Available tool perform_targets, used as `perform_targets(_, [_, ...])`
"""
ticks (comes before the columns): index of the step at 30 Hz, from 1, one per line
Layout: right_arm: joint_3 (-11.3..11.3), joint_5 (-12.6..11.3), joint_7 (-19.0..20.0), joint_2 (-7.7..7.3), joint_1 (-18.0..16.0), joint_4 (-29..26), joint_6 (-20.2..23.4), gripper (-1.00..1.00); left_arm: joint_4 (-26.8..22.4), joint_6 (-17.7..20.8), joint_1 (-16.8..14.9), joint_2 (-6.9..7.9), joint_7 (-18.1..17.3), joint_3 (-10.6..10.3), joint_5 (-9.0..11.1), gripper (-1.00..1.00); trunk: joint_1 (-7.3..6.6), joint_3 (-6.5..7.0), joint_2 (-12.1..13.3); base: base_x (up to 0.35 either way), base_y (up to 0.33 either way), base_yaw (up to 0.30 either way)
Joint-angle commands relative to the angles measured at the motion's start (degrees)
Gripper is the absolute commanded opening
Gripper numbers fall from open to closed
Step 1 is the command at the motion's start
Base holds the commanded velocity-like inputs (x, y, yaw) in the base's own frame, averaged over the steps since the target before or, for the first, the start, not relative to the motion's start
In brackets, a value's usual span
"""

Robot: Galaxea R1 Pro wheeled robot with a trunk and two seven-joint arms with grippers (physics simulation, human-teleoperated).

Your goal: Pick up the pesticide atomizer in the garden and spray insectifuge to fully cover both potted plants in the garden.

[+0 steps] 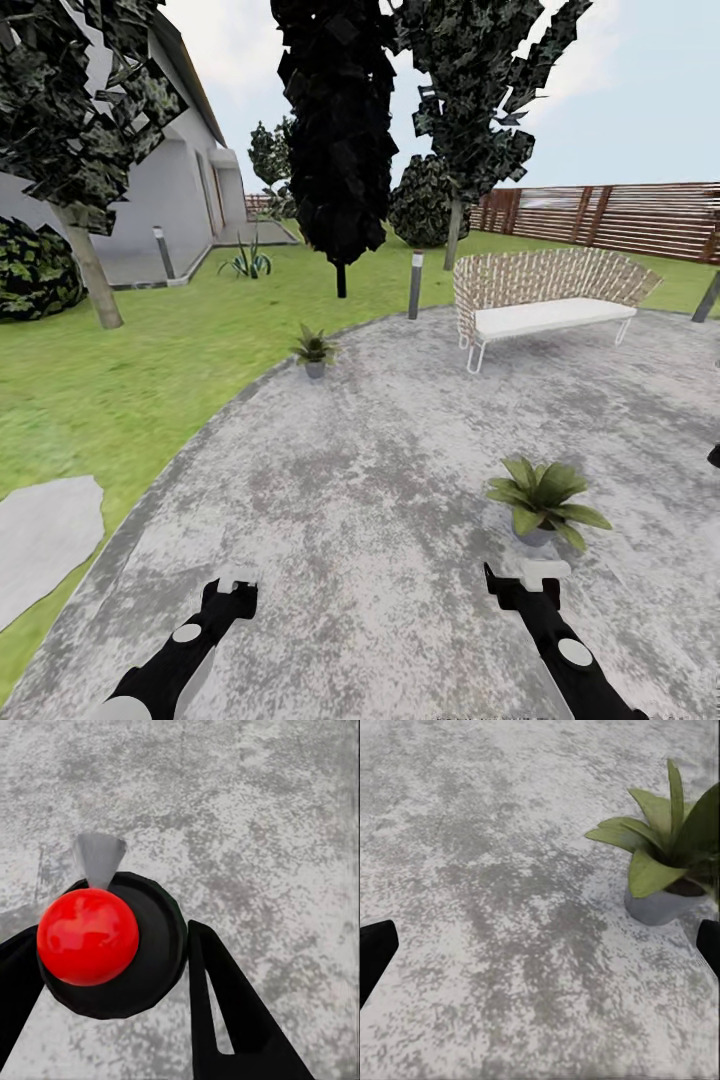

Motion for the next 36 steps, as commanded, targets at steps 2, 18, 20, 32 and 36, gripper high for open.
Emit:
perform_targets(2, [0.02, 0.03, -0.1, 0.0, -0.04, 0.07, -0.17, 1.0, 0.03, -0.2, -0.03, 0.03, -0.07, -0.03, -0.32, -1.0, -0.01, 0.05, -0.02, 0.0, 0.0, -0.261])
perform_targets(18, [0.02, 0.03, -0.09, 0.0, -0.04, 0.1, -0.12, 1.0, 0.06, -0.2, 0.0, -0.04, -0.14, -0.03, -0.31, -1.0, -0.01, 0.79, -0.02, 0.051, -0.031, -0.261])
perform_targets(20, [0.02, 0.03, -0.09, 0.0, -0.04, 0.1, -0.1, 1.0, 0.07, -0.2, -0.02, -0.04, -0.15, -0.03, -0.31, -1.0, -0.01, 0.89, -0.02, 0.216, -0.178, -0.261])
perform_targets(32, [0.02, 0.03, -0.09, 0.0, -0.04, 0.09, -0.11, 1.0, 0.05, -0.2, -0.02, -0.05, -0.15, -0.02, -0.27, -1.0, -0.01, 1.45, -0.02, 0.23, -0.185, -0.261])
perform_targets(36, [0.02, 0.03, -0.09, 0.0, -0.04, 0.1, -0.1, 1.0, 0.04, -0.2, -0.01, -0.04, -0.14, -0.03, -0.28, -1.0, -0.01, 1.63, -0.02, 0.234, -0.166, -0.261])
